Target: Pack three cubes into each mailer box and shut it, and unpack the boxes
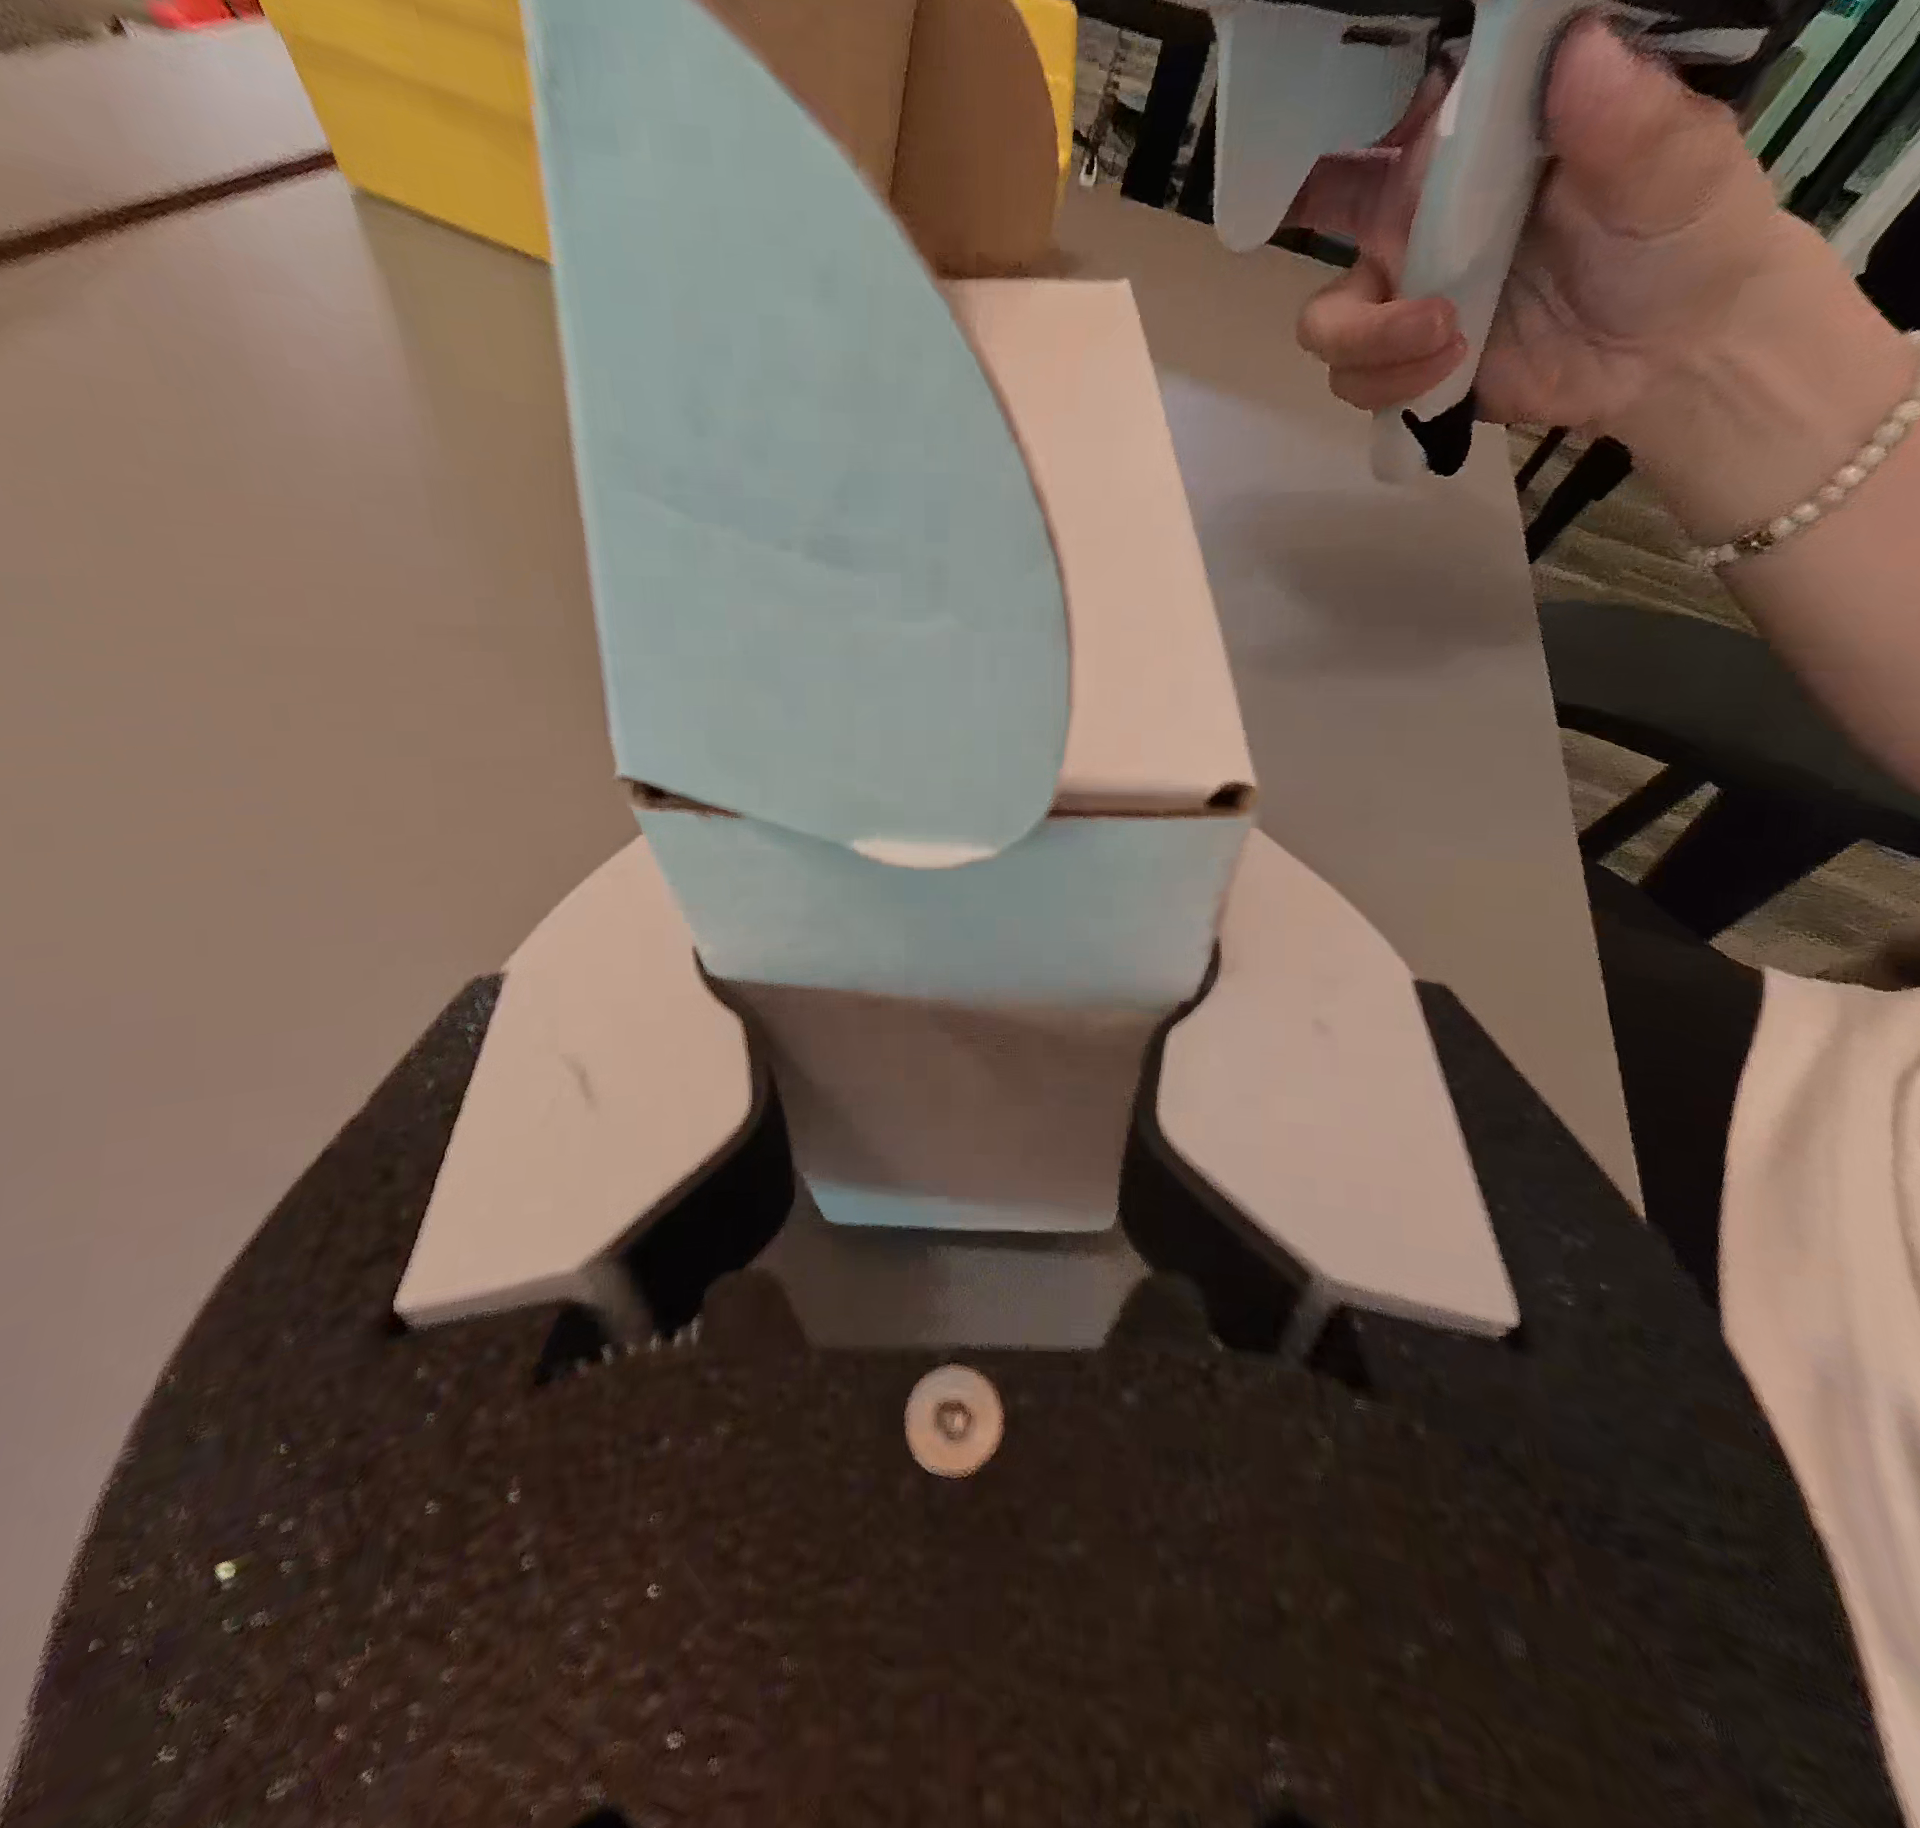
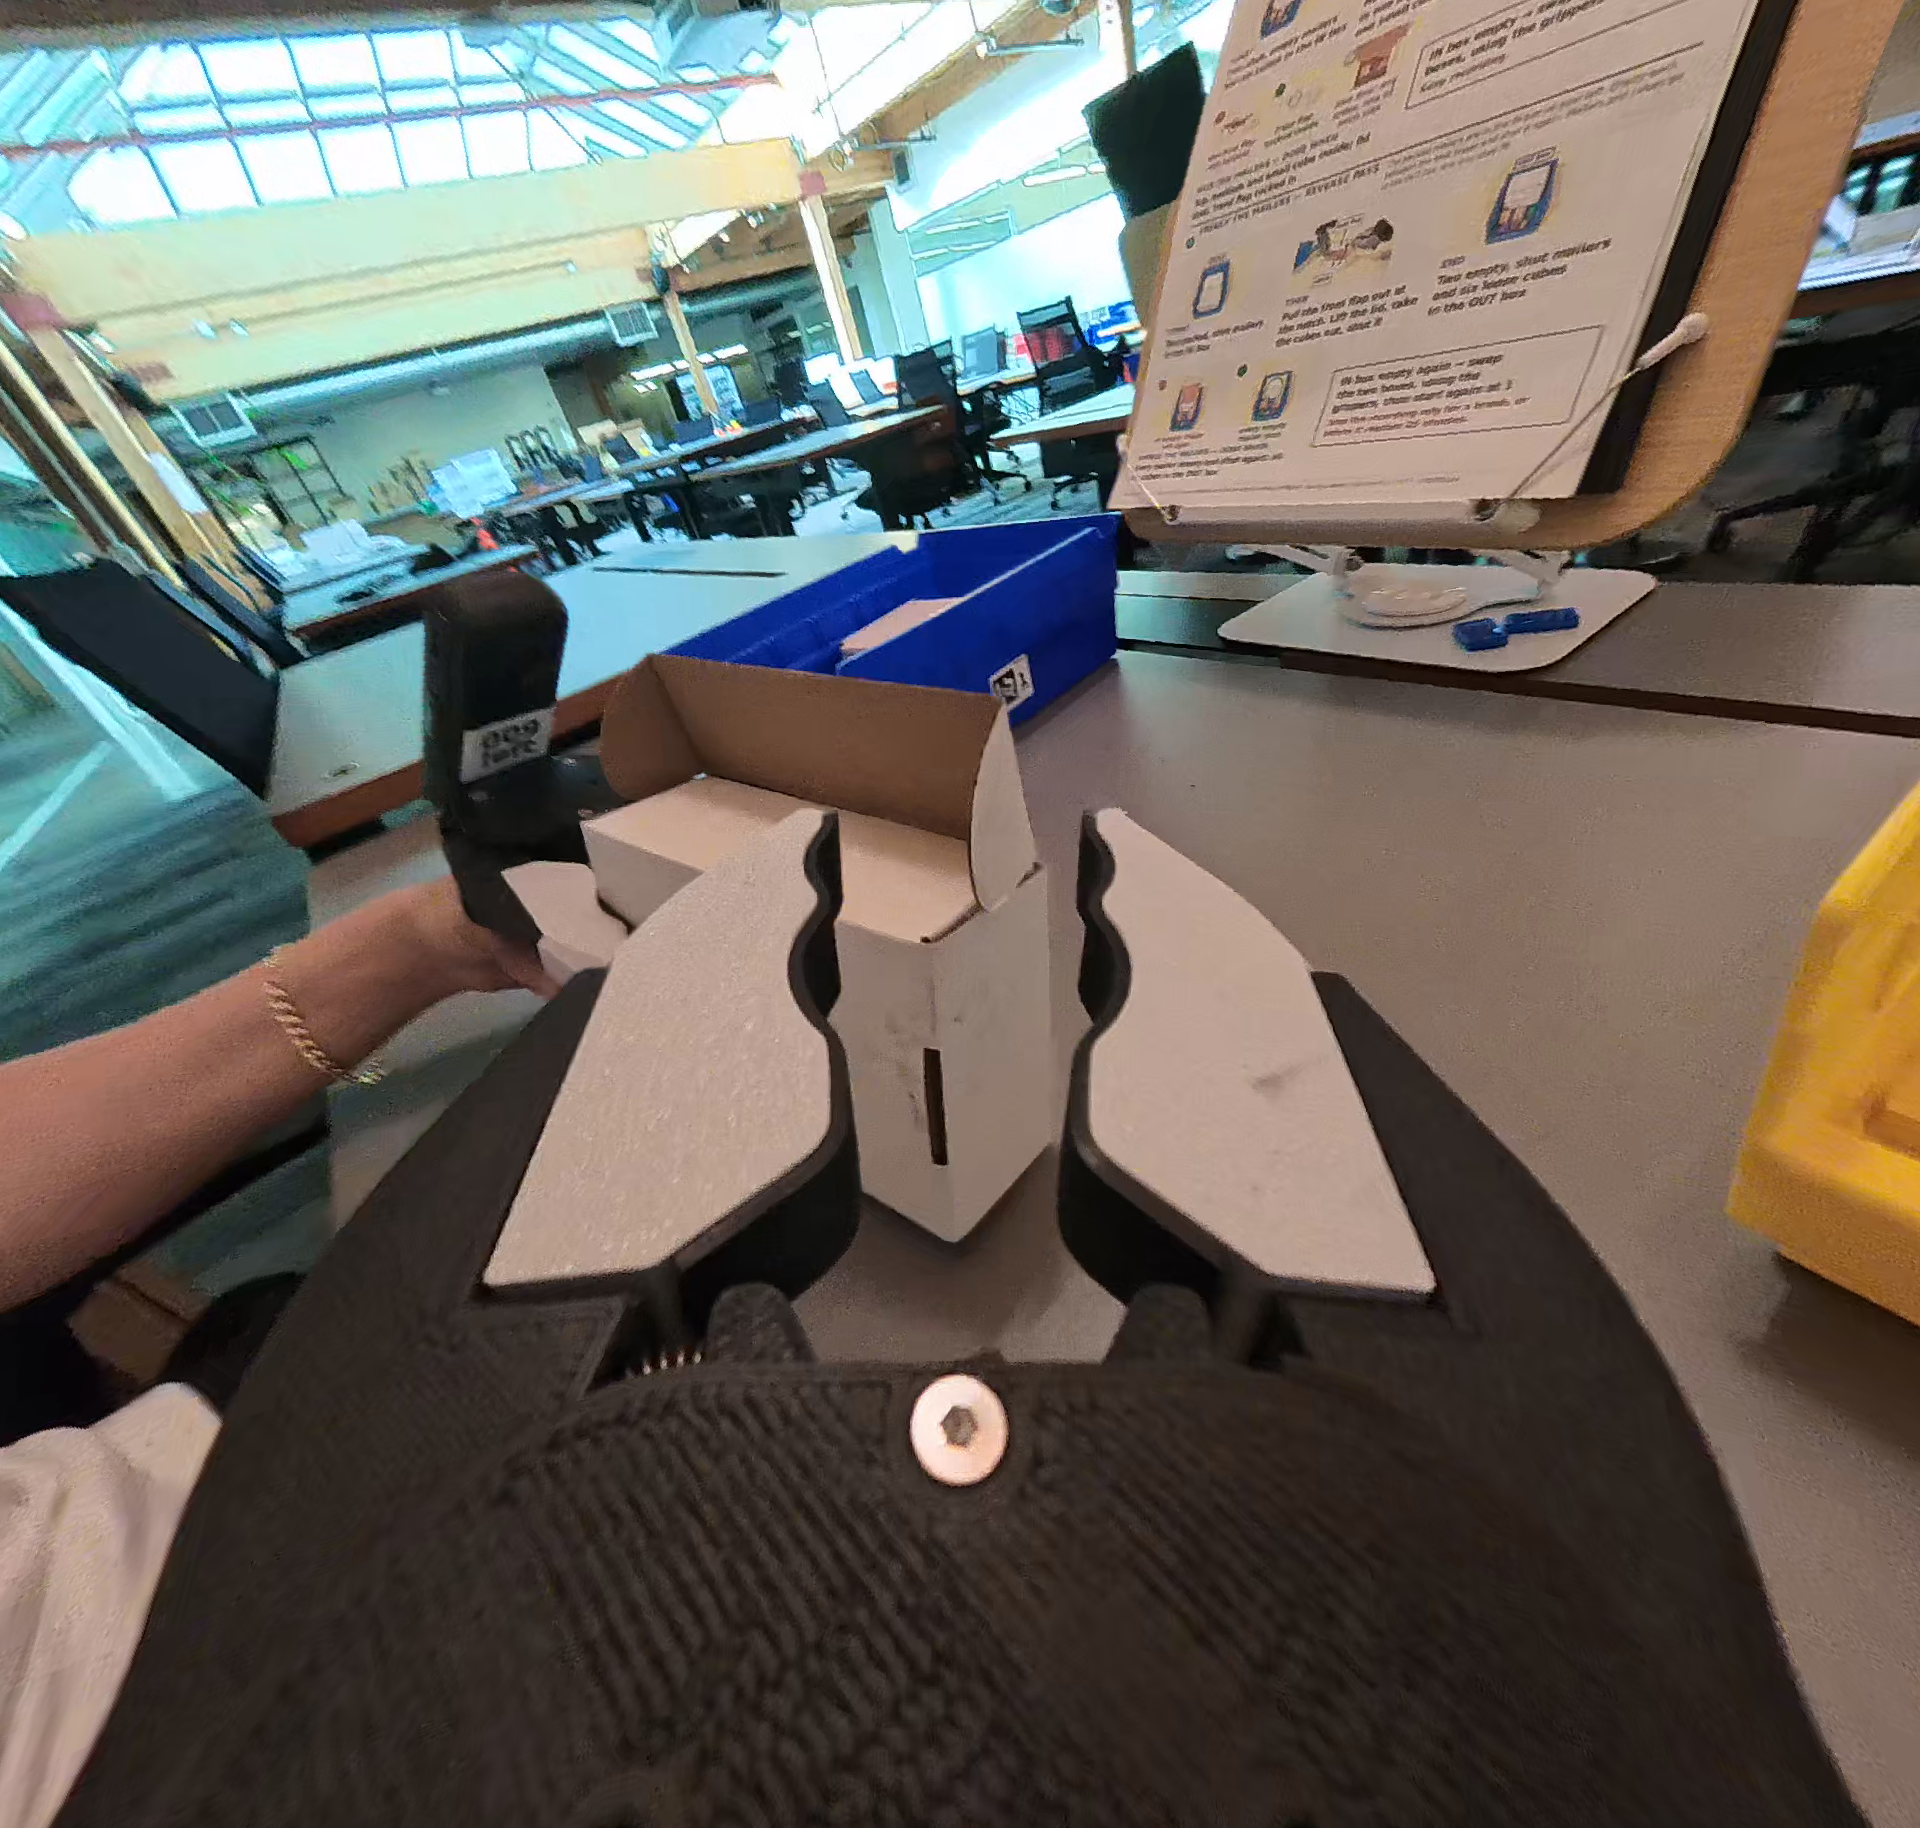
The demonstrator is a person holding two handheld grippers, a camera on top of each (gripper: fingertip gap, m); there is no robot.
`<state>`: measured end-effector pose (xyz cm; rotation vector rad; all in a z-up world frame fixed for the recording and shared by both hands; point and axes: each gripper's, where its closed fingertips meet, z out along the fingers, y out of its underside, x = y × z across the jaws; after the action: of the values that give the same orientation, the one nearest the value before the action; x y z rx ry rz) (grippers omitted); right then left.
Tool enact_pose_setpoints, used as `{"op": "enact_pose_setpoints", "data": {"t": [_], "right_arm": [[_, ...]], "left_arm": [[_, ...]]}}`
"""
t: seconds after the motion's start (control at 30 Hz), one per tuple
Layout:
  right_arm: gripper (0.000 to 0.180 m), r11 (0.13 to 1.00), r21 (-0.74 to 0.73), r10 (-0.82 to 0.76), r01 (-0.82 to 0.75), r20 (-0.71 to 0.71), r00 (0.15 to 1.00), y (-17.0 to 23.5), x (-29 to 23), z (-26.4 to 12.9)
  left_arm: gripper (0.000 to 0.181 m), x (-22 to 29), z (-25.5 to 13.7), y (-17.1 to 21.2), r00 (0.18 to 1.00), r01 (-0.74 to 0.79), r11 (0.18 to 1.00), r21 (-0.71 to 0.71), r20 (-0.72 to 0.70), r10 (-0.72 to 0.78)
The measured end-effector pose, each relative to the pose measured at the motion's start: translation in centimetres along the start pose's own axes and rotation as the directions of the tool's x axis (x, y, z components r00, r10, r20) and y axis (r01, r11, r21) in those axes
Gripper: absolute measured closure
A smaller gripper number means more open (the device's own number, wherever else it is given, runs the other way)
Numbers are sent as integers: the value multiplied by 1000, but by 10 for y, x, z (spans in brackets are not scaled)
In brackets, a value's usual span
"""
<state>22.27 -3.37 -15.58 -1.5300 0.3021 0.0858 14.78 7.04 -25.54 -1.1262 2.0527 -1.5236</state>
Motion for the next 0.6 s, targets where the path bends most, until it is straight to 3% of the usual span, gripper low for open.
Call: {"op": "enact_pose_setpoints", "data": {"t": [0.33, 0.6], "right_arm": [[141, 965, -154, -226, 210, -94, 970, 10, -1, 26], [173, 934, -258, -284, 249, -109, 953, 23, -1, 36]], "left_arm": [[103, 1, 8, 25, 984, -168, 967, -189, 22, 175], [103, 1, 8, 25, 984, -170, 967, -189, 28, 178]]}}
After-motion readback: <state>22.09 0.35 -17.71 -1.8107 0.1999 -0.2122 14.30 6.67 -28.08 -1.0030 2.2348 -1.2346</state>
